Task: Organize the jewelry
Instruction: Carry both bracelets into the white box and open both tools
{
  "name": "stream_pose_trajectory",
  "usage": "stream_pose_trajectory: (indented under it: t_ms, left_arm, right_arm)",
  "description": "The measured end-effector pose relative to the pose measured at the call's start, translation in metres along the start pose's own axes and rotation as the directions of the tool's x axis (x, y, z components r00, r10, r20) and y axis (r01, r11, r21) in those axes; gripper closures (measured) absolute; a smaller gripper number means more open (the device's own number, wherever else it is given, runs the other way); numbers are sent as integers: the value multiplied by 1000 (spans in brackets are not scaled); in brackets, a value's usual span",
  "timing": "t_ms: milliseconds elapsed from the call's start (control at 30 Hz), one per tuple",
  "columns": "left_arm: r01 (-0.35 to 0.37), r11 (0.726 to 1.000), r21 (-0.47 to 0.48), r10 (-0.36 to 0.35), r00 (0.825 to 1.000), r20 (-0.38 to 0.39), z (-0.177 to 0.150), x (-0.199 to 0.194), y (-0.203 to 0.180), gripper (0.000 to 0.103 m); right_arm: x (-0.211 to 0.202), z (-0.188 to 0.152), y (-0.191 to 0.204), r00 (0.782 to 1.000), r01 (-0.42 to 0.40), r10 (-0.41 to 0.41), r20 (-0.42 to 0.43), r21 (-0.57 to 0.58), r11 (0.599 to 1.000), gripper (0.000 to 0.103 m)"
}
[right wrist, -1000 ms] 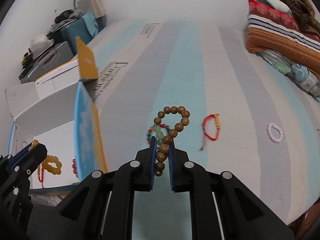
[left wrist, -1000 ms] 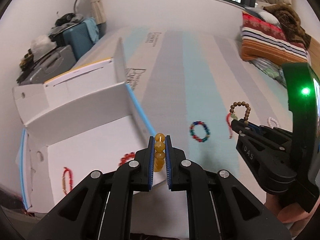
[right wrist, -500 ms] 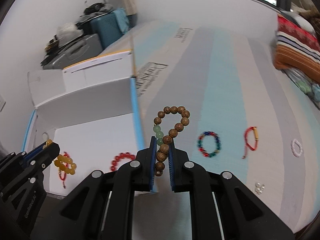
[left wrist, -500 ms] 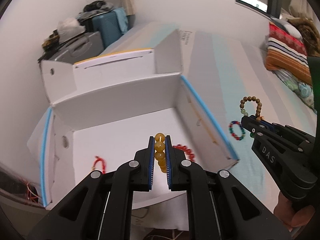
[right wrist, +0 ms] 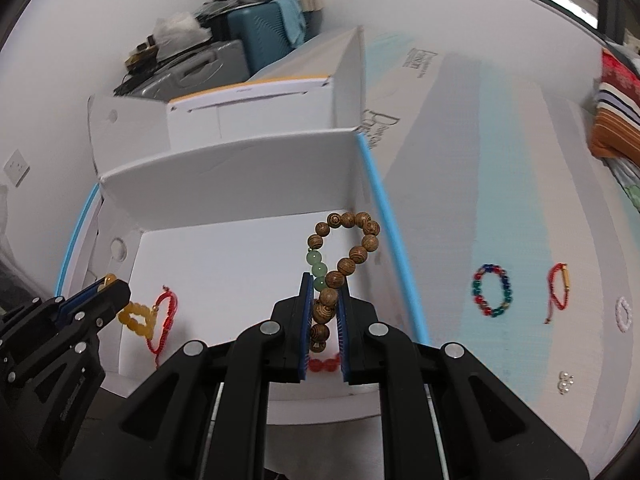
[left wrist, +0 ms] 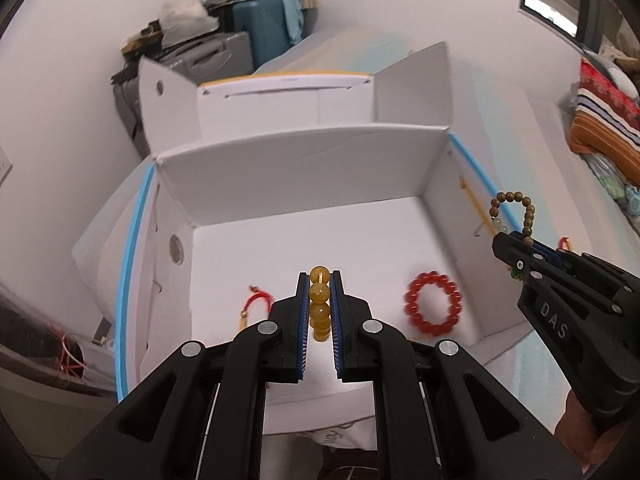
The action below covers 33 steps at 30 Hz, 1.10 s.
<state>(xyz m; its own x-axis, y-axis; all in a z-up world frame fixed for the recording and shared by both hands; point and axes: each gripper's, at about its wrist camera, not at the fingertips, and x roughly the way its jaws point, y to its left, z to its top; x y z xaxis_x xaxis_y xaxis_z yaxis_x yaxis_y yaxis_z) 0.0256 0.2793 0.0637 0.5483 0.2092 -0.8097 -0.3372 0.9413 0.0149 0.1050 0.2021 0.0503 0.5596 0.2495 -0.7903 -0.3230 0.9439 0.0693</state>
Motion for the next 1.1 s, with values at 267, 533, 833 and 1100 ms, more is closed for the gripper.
stream_pose_trajectory:
  t_ms: [267,533,833,1100]
  left_arm:
    - [-43,998,-34,42,998,-52,-6,26,24,94]
    - [-56,997,-43,52,994,-91,-11,42,33,94]
    - [-57,997,-45,51,992,-115,-13,50,36,94]
    - [-77,996,-37,73,992,-107,-12,48,35,76]
  right_arm:
    - [30,-7,22,997,-3,0,-82,-36,999,93]
    - [54,-10,26,985,1,-9,-171,-45,999,93]
    - [64,-18,29,976,0,-10,-217,-43,999,93]
    - [65,-17,33,977,-20,9,-213,-49,999,75]
